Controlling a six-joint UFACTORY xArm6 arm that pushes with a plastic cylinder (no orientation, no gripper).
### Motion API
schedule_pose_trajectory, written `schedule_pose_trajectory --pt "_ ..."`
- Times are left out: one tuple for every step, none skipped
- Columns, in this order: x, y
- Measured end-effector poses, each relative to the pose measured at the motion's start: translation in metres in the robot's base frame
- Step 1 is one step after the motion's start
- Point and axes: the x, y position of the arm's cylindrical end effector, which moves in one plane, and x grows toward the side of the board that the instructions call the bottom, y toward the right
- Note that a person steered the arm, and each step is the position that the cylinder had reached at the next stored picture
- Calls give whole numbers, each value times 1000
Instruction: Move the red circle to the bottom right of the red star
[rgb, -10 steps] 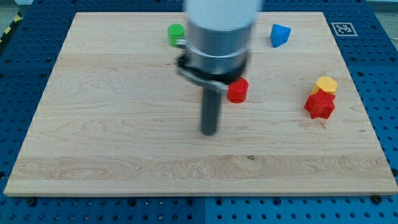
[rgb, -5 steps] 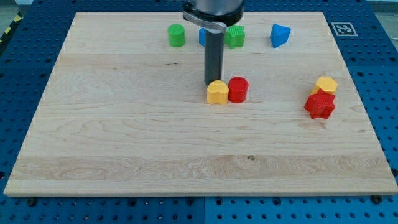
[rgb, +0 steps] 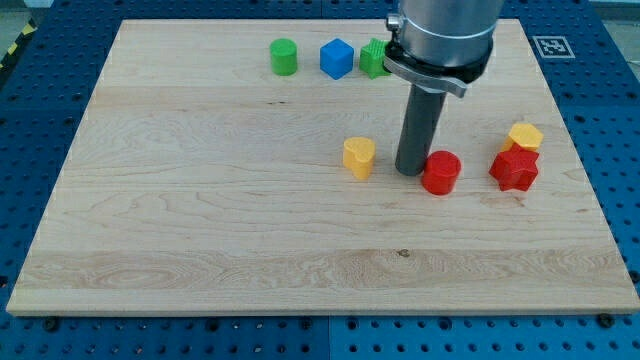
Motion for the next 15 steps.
schedule_pose_trajectory --pt "5 23" --pt "10 48" --pt "21 54" --pt "38 54" --pt "50 54" --pt "56 54" --pt "50 42" --pt "25 41" --pt "20 47" --pt "20 62" --pt "28 67" --pt "42 67" --pt "52 67" --pt "55 67" --pt "57 67"
